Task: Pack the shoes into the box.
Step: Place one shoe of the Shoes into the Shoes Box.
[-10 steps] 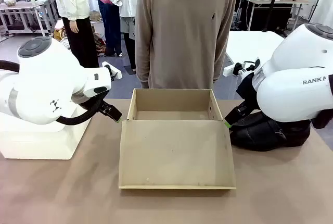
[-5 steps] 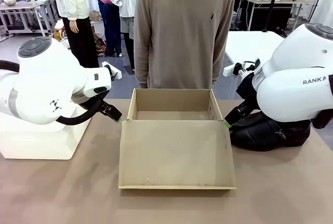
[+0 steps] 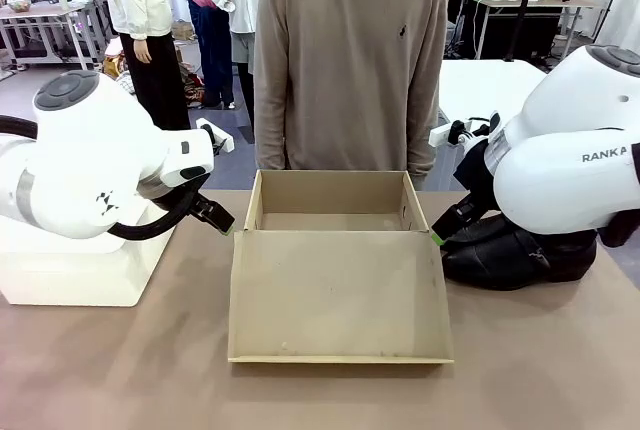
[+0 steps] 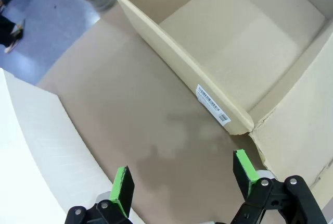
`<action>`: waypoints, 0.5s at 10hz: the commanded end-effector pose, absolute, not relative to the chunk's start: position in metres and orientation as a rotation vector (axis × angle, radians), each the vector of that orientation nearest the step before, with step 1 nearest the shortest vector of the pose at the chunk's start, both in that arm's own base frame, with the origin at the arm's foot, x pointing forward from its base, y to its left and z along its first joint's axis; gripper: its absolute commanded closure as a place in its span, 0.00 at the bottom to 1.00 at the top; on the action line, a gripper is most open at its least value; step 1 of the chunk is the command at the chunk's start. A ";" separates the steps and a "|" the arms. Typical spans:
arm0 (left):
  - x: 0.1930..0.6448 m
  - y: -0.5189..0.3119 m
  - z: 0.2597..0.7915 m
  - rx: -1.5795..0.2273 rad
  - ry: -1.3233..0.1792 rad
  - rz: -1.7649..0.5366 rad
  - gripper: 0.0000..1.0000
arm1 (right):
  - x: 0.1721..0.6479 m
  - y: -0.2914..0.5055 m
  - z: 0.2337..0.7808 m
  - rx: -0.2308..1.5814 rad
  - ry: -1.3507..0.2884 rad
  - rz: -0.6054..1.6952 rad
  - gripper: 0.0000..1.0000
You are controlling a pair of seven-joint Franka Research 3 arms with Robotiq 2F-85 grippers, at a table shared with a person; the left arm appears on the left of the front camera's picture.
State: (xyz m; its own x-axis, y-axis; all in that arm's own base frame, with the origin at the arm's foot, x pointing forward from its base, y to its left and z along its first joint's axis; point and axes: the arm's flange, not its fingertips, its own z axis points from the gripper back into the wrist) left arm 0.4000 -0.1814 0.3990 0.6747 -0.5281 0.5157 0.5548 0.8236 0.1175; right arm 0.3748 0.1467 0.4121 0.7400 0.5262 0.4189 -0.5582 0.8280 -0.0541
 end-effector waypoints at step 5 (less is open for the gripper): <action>0.392 -0.180 0.474 -0.037 -0.572 -0.621 0.00 | 0.368 0.134 0.471 0.117 -0.474 0.587 0.00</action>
